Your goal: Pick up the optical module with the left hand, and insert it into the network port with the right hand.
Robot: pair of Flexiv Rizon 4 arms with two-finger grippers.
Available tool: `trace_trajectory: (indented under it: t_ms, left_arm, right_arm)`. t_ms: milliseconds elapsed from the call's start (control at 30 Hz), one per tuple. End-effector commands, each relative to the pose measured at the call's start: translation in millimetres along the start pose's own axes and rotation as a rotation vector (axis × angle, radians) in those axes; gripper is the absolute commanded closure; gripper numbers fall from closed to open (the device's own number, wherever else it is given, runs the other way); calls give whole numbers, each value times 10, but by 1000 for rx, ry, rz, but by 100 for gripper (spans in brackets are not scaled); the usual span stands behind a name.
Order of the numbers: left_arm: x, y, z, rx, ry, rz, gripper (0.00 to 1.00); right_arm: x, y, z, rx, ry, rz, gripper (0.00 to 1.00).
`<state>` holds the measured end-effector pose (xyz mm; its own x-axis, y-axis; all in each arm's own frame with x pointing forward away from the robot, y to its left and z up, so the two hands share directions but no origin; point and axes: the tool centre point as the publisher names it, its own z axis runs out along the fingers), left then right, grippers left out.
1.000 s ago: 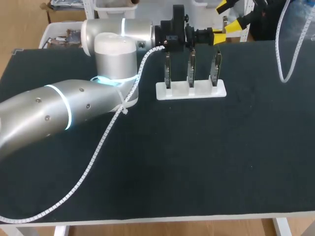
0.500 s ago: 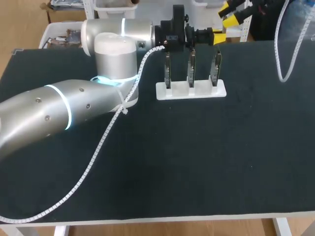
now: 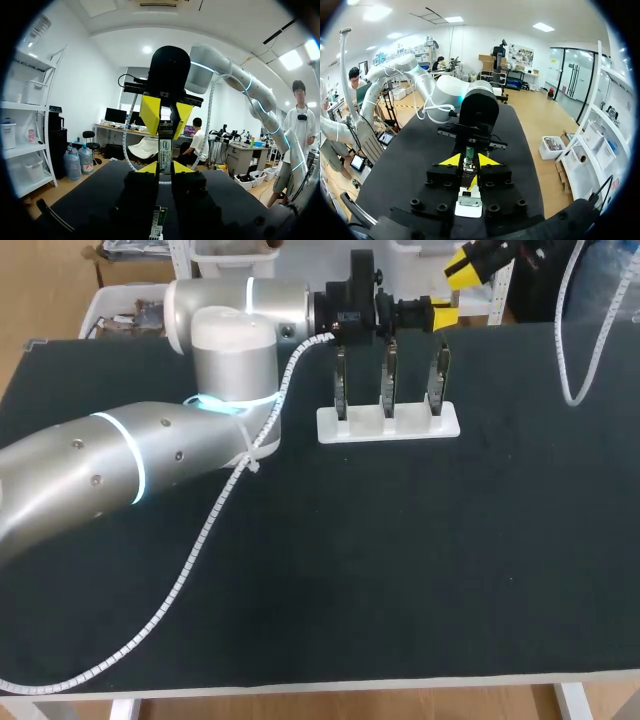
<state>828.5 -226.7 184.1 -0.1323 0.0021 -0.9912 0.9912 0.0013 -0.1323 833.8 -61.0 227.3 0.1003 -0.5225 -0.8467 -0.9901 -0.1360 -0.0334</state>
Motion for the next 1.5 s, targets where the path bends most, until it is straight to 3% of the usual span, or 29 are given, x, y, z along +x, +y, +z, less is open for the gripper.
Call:
trace_trajectory:
  t_ms: [33, 67, 100, 933, 1333, 1500]
  left_arm:
    - [-1, 0, 15, 2, -1, 1, 86]
    - [-1, 0, 15, 2, -1, 1, 18]
    - [-1, 0, 15, 2, -1, 1, 0]
    - [-33, -4, -8, 0, 19, 1, 0]
    - [-161, -15, -263, -44, 217, 57, 0]
    - [-169, -9, -405, -74, 264, 55, 0]
  right_arm:
    - [4, -100, -10, -852, -2, -1, 100]
    - [4, -99, -10, -851, -2, 0, 100]
    - [11, -100, -11, -850, -3, 1, 100]
    - [26, -122, -26, -841, -14, -6, 100]
    - [31, -119, -31, -838, -19, -5, 100]
    - [32, -118, -33, -838, -19, -7, 100]
